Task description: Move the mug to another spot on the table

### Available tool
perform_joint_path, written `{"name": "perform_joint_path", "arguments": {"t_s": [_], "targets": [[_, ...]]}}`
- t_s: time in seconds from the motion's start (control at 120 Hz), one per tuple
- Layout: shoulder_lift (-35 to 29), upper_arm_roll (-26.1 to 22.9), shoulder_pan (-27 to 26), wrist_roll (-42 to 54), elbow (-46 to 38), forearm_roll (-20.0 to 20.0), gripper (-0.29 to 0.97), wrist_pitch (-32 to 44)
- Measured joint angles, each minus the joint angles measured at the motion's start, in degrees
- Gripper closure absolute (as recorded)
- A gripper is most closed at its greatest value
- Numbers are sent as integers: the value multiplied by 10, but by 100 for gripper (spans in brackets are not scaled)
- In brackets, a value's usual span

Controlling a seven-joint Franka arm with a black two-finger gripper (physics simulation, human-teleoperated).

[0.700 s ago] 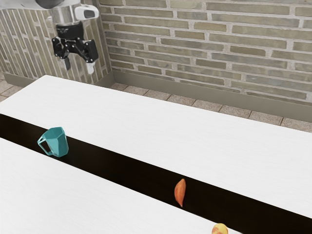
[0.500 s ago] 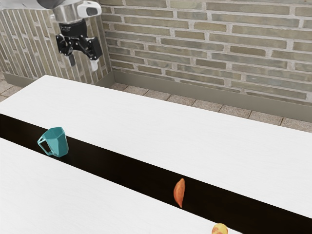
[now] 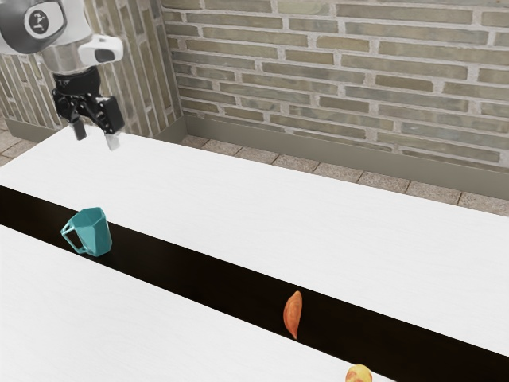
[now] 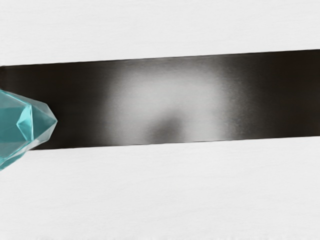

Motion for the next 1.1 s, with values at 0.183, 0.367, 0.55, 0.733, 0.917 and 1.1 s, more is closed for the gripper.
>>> {"name": "perform_joint_path", "arguments": {"t_s": [0.183,0.367,0.55,0.733,0.917,1.1], "targets": [[-104,169,-55,86,-155,19,0,125],[-174,386,-172,195,-225,20,0,225],[-258,580,-314,312,-242,28,0,303],[-298,674,-385,426,-239,40,0,363],[-344,747,-446,519,-234,47,0,404],[-381,810,-491,590,-232,47,0,438]]}}
